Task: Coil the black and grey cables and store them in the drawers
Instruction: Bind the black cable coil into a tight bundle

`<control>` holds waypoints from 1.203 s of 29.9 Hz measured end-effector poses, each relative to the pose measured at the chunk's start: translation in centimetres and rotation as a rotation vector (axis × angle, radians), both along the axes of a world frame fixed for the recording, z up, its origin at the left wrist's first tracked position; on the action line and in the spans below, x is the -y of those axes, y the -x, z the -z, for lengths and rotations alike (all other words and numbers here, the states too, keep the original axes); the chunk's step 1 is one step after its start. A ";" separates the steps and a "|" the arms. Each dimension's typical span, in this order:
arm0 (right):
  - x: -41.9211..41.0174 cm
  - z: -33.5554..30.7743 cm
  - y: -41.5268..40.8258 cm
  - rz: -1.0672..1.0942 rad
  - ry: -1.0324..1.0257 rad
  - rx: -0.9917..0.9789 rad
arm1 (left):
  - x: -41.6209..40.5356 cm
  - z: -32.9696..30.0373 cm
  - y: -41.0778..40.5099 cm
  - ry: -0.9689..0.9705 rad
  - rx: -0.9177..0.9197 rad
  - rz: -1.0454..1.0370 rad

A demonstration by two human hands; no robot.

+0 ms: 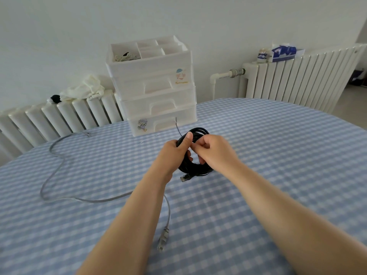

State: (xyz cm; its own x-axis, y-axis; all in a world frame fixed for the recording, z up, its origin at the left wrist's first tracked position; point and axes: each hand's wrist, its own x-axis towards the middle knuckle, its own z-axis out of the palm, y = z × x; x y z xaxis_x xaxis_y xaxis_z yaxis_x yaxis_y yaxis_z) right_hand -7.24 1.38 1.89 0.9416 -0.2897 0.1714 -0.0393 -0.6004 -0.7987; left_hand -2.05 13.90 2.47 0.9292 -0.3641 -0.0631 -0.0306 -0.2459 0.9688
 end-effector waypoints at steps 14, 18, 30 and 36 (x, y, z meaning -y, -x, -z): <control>2.1 -4.9 2.2 -0.295 0.334 -0.299 | -1.3 -2.2 0.6 -0.298 0.235 0.462; 2.6 -4.7 2.0 -0.398 0.327 -0.311 | -1.0 -2.9 1.3 -0.347 0.314 0.542; 1.3 -3.8 2.0 -0.183 0.509 -0.261 | -1.2 -2.4 0.6 -0.280 0.190 0.434; 1.5 -3.2 2.1 -0.135 0.435 -0.241 | -1.5 -2.3 0.7 -0.281 0.224 0.453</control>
